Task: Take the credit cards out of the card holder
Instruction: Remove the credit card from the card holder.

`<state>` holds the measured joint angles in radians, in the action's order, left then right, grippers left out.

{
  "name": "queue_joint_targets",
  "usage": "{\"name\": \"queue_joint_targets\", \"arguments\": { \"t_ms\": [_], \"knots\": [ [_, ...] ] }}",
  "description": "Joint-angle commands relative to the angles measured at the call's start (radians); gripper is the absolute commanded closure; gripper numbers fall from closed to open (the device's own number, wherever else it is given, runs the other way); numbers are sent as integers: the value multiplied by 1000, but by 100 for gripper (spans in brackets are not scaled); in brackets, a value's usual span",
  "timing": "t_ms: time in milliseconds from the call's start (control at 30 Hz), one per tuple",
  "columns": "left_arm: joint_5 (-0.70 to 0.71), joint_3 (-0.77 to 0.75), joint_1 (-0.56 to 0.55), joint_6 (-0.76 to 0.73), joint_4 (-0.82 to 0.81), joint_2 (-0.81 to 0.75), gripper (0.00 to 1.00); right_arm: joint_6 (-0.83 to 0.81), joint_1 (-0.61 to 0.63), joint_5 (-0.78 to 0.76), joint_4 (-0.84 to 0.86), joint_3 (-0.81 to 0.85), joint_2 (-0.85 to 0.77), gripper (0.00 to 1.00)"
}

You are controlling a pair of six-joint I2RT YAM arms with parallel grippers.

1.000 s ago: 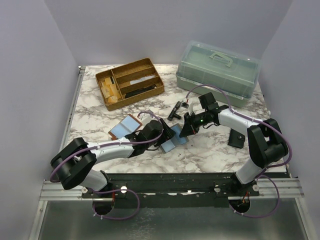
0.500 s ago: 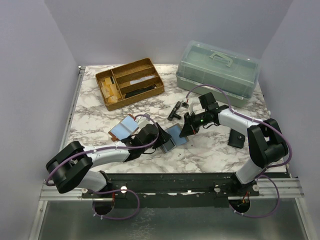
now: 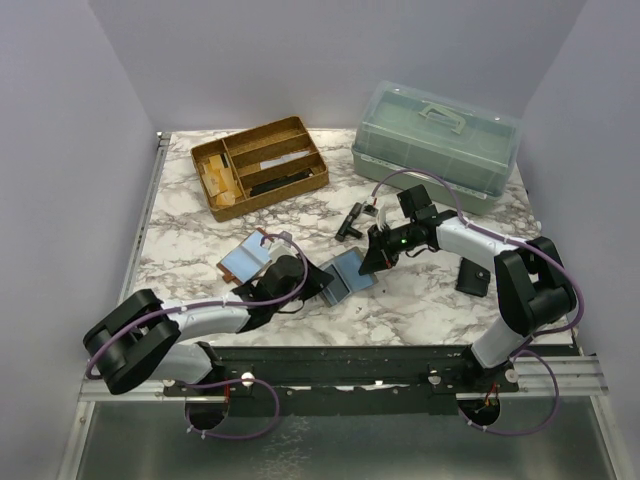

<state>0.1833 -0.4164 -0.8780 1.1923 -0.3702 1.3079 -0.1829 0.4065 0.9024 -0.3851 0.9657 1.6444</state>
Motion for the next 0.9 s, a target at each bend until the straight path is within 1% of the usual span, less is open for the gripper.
{"name": "queue_joint_targets", "arguments": {
  "t_ms": [0, 100, 200, 233, 300, 333, 500, 667, 767, 867],
  "knots": [
    [-38, 49, 12, -23, -84, -41, 79, 8, 3, 27, 11, 6, 18, 100],
    [-54, 71, 18, -32, -118, -47, 80, 6, 3, 35, 11, 6, 14, 100],
    [-69, 90, 22, -43, -160, -47, 84, 0, 3, 53, 8, 7, 14, 100],
    [-79, 97, 23, -54, -180, -47, 87, -3, 2, 59, 7, 6, 13, 100],
    [-104, 109, 27, -78, -222, -47, 98, -9, 2, 70, 4, 5, 10, 100],
    [-114, 114, 28, -89, -239, -47, 100, -11, 2, 73, 3, 7, 9, 100],
    [-133, 126, 33, -138, -256, -63, 100, -16, -4, 75, -3, 11, 6, 100],
    [-181, 107, 33, -215, -256, -65, 100, -15, -21, 60, -3, 12, 9, 99],
    [-226, 89, 31, -239, -256, -49, 100, -15, -22, 50, -1, 11, 9, 93],
    [-249, 71, 32, -263, -256, -32, 100, -15, -26, 35, -1, 13, 7, 84]
  ]
}}
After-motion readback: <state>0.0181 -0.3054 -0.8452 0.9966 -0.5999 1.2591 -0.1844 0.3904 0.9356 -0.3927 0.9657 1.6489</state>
